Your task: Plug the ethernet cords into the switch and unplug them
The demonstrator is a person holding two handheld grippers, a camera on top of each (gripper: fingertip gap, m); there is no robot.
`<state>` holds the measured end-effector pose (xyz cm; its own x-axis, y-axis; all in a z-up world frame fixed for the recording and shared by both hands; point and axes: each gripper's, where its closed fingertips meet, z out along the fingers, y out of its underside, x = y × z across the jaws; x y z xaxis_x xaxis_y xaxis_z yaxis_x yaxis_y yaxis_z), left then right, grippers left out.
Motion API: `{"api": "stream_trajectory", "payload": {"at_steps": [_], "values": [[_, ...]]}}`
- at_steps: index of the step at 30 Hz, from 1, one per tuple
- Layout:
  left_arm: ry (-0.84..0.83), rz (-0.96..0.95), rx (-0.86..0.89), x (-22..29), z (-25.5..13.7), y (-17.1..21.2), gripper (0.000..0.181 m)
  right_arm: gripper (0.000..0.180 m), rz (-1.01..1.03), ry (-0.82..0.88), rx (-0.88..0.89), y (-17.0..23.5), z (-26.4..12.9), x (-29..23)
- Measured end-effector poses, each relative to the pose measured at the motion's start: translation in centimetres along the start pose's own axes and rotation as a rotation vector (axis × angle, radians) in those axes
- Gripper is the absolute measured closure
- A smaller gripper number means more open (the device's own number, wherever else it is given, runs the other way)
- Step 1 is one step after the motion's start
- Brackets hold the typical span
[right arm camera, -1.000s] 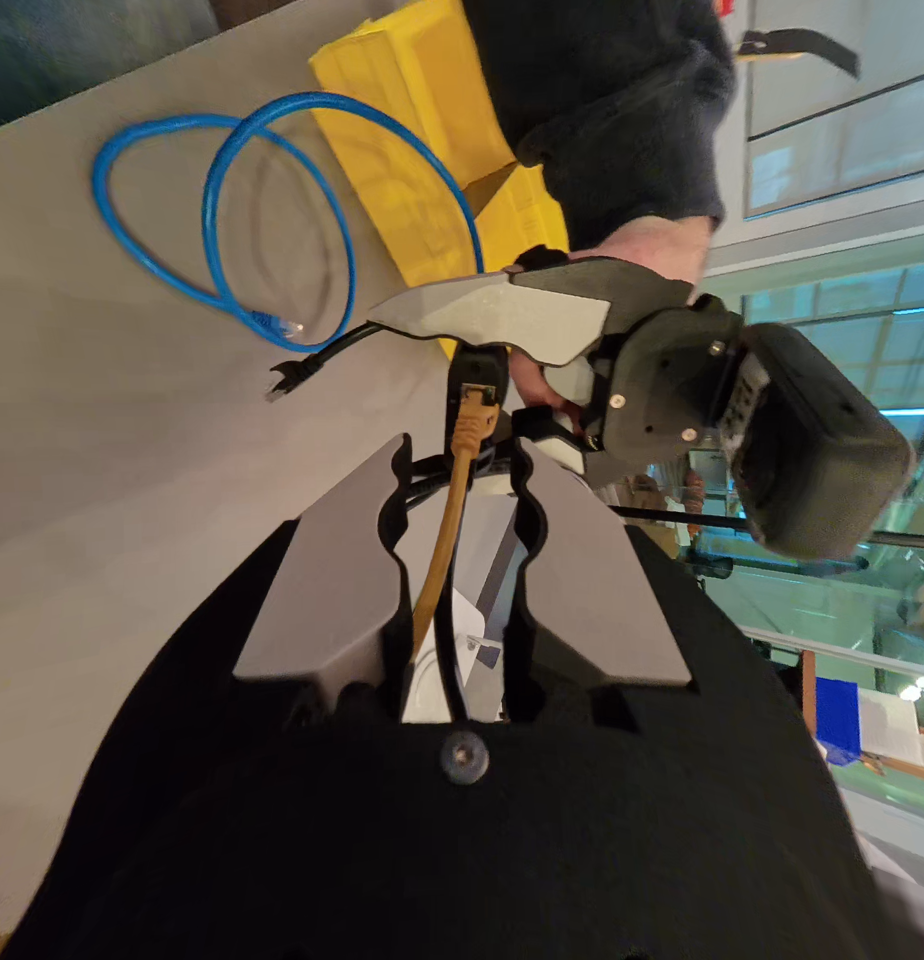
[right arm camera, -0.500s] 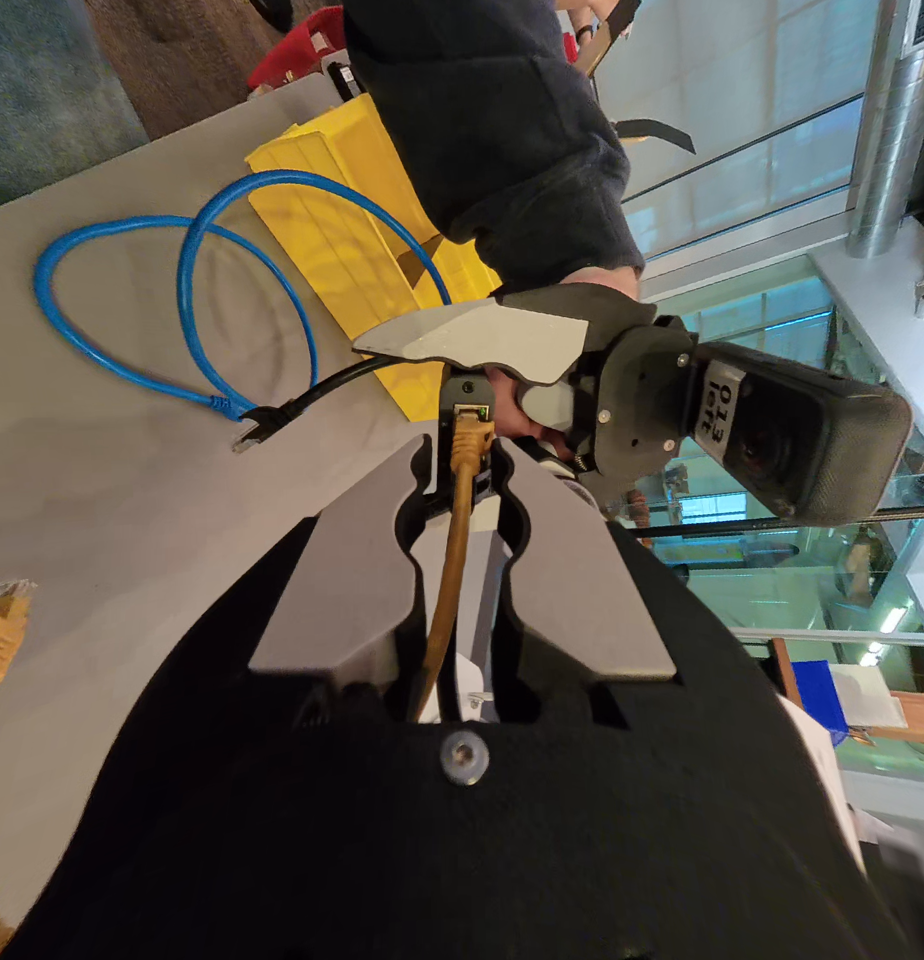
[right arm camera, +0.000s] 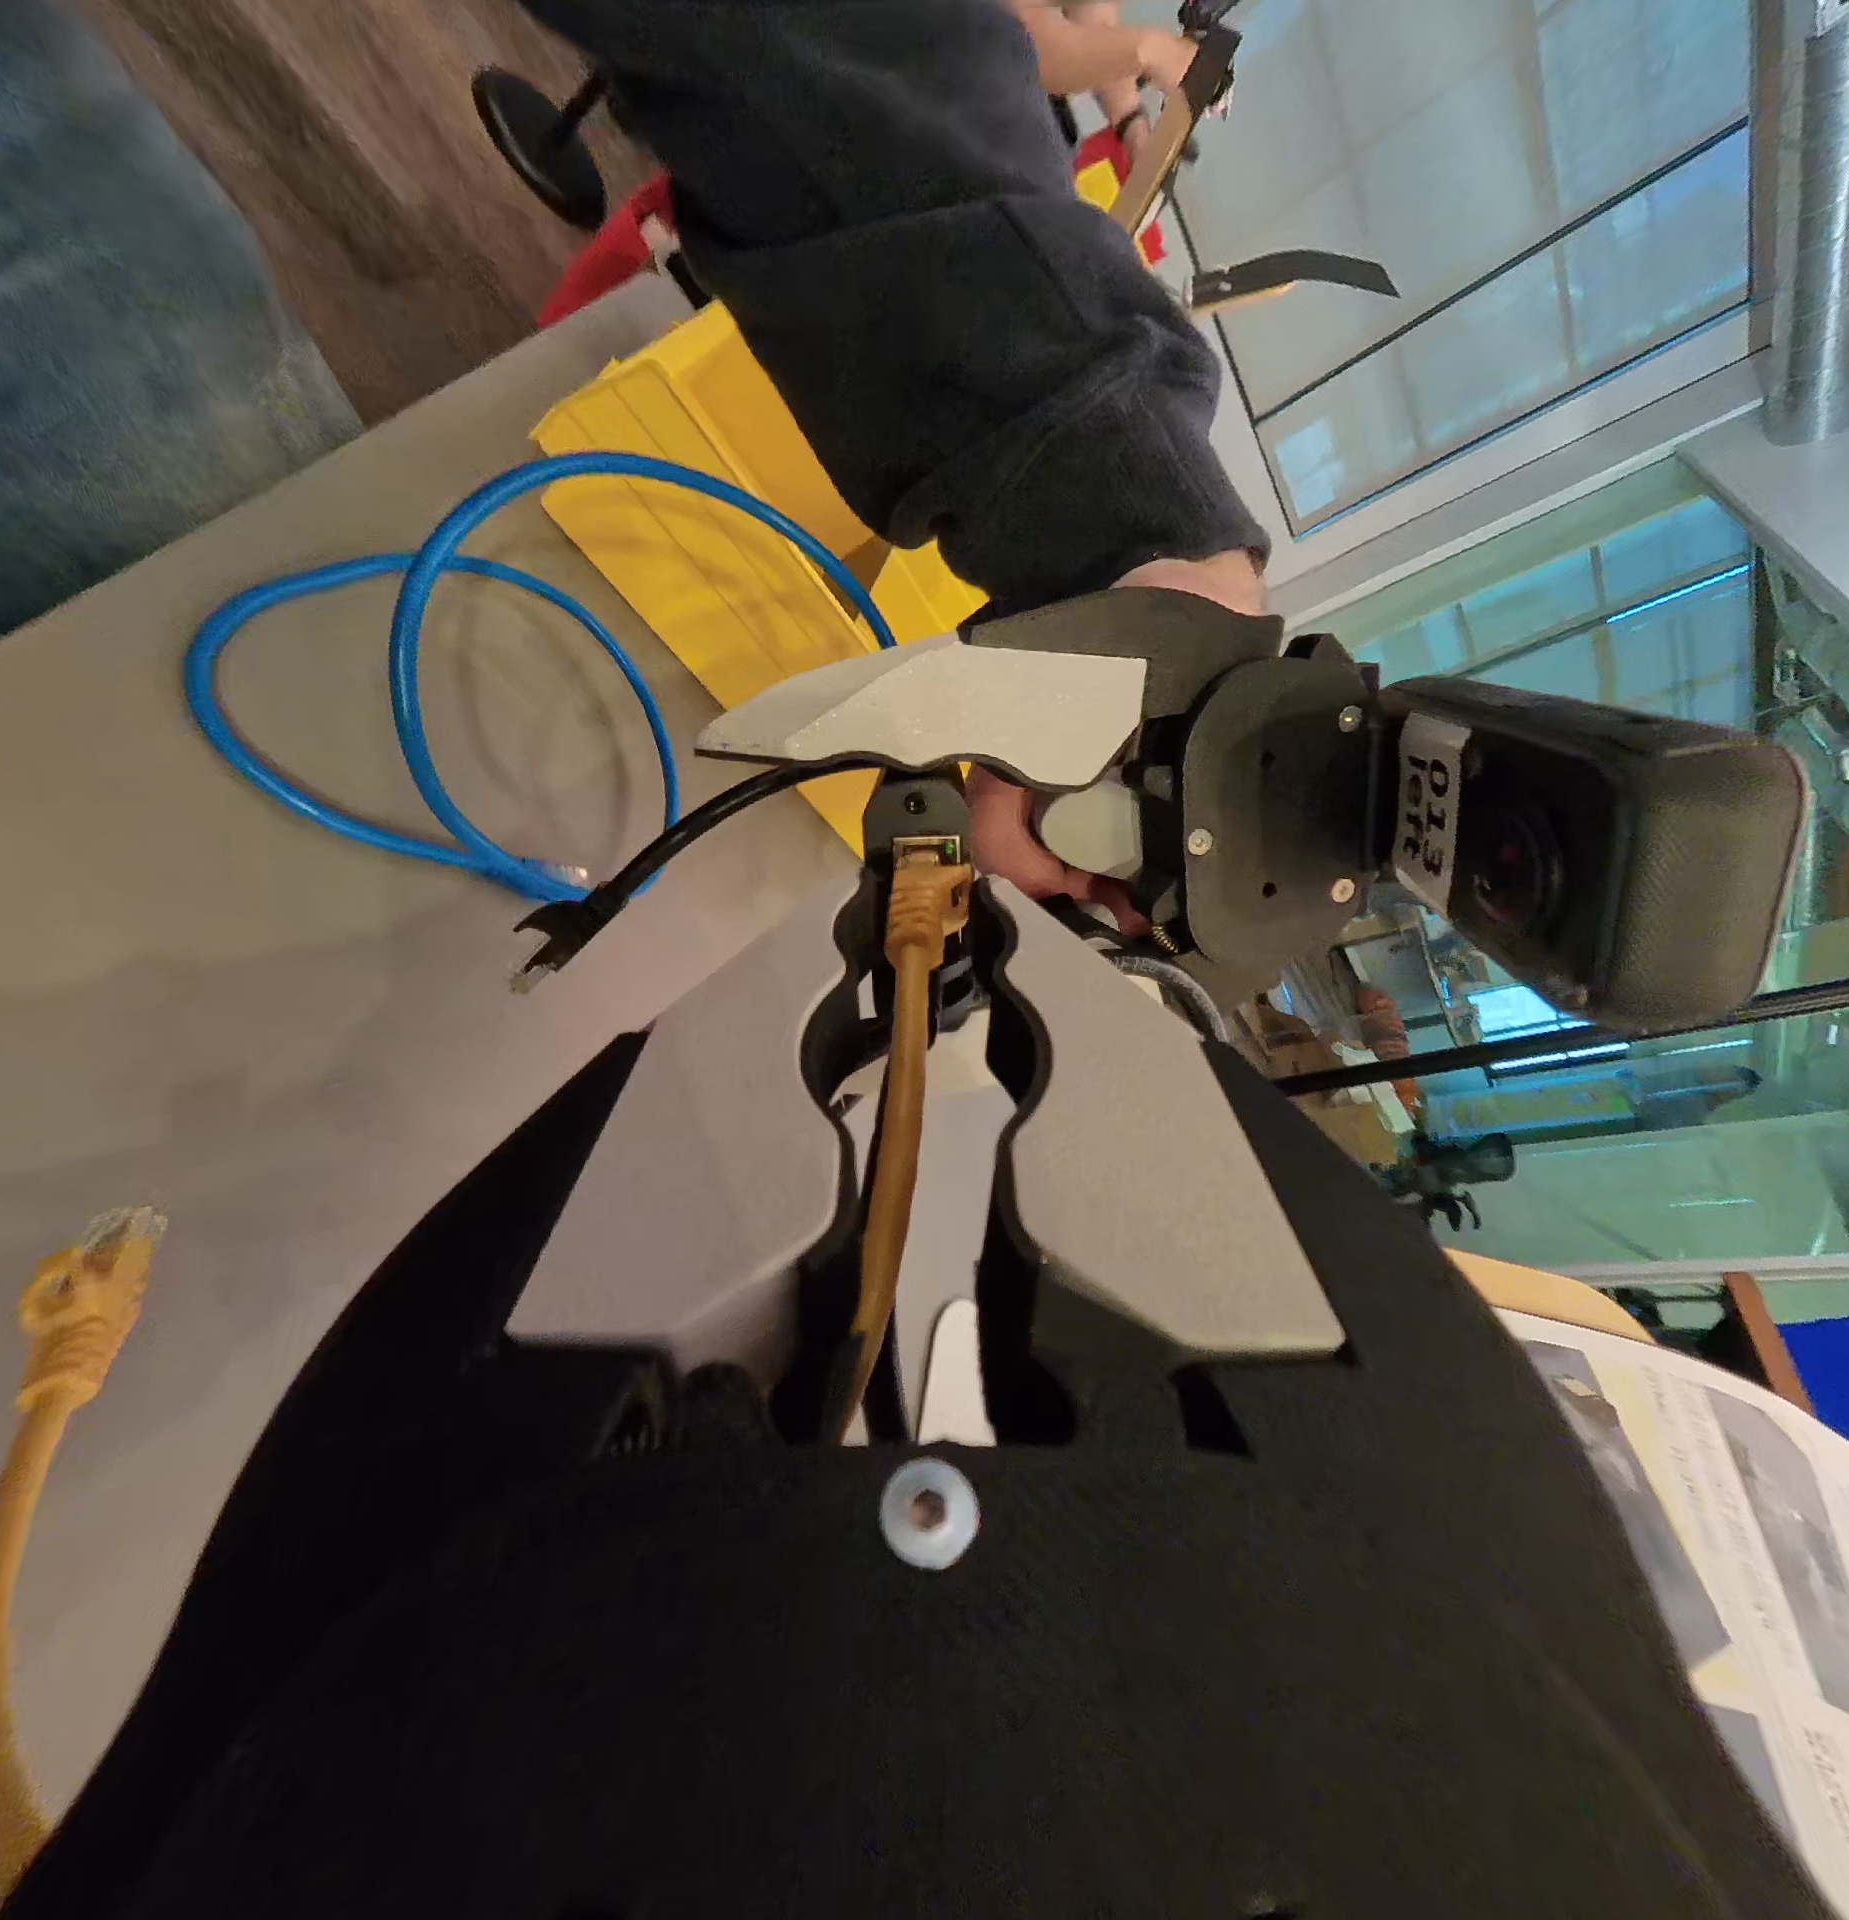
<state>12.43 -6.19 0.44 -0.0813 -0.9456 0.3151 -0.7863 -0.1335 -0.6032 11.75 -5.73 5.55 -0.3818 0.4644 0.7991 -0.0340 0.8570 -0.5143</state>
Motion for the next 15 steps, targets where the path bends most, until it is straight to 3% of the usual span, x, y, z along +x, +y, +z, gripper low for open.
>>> {"api": "stream_trajectory", "payload": {"at_steps": [15], "values": [[0.004, -0.006, -0.012, -0.2, 0.4, 0.2, 0.106, 0.165, -0.063, -0.046, -0.119, 0.7, 0.4, -0.5]]}}
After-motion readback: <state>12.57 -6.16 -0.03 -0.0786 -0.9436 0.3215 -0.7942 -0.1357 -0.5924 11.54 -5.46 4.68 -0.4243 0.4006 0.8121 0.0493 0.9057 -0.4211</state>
